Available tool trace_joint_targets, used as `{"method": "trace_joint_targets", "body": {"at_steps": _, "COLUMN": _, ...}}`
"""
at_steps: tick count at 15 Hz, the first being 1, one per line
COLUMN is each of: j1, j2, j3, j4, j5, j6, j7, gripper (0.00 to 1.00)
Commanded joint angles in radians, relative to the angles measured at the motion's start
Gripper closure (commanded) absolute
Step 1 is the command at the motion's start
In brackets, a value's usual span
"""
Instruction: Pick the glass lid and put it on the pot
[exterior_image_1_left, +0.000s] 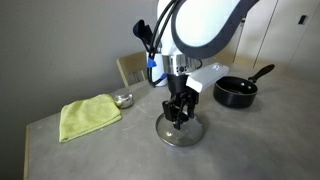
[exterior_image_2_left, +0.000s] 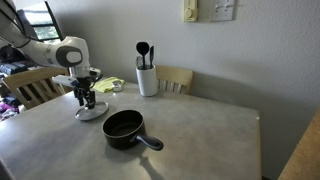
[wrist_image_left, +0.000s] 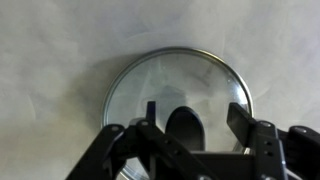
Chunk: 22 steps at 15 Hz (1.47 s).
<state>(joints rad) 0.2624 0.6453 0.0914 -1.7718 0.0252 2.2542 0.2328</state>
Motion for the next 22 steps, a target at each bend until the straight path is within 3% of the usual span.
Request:
{"method": "trace_joint_targets", "body": {"at_steps": 1, "j1": 0.000, "j2": -0.028, "j3": -0.007, "j4": -0.038, "j5": -0.019, "j6": 0.033, "j7": -0.001, "gripper": 0.19}}
{"method": "trace_joint_targets", "body": {"at_steps": 2, "j1": 0.005, "j2": -0.024, "j3": -0.012, "j4": -0.034, "j5": -0.031, "j6": 0.038, "j7": 0.003, "gripper": 0.06}}
{"method": "trace_joint_targets", "body": {"at_steps": 3, "j1": 0.006, "j2": -0.021, "j3": -0.015, "j4": -0.030, "j5": -0.043, "j6": 0.044, "j7": 0.000, "gripper": 0.01}}
{"method": "trace_joint_targets", "body": {"at_steps": 7, "j1": 0.006, "j2": -0.005, "j3": -0.021, "j4": -0.015, "j5": -0.078, "j6": 0.063, "j7": -0.005, "gripper": 0.02}}
{"method": "trace_joint_targets", "body": {"at_steps": 8, "j1": 0.006, "j2": -0.005, "j3": -0.021, "j4": -0.014, "j5": -0.082, "j6": 0.065, "j7": -0.004, "gripper": 0.11}}
{"method": "trace_joint_targets", "body": {"at_steps": 9, "j1": 0.002, "j2": -0.004, "j3": -0.018, "j4": -0.013, "j5": -0.078, "j6": 0.066, "j7": -0.008, "gripper": 0.26}}
{"method": "trace_joint_targets", "body": {"at_steps": 17, "j1": 0.002, "j2": 0.000, "j3": -0.015, "j4": -0.014, "j5": -0.079, "j6": 0.094, "j7": -0.023, "gripper": 0.82}}
{"method": "trace_joint_targets", "body": {"at_steps": 18, "j1": 0.002, "j2": 0.001, "j3": -0.015, "j4": -0.012, "j5": -0.080, "j6": 0.095, "j7": -0.024, "gripper": 0.86}}
{"method": "trace_joint_targets", "body": {"at_steps": 22, "j1": 0.017, "j2": -0.016, "j3": -0.016, "j4": -0.006, "j5": -0.094, "j6": 0.053, "j7": -0.023, "gripper": 0.86}}
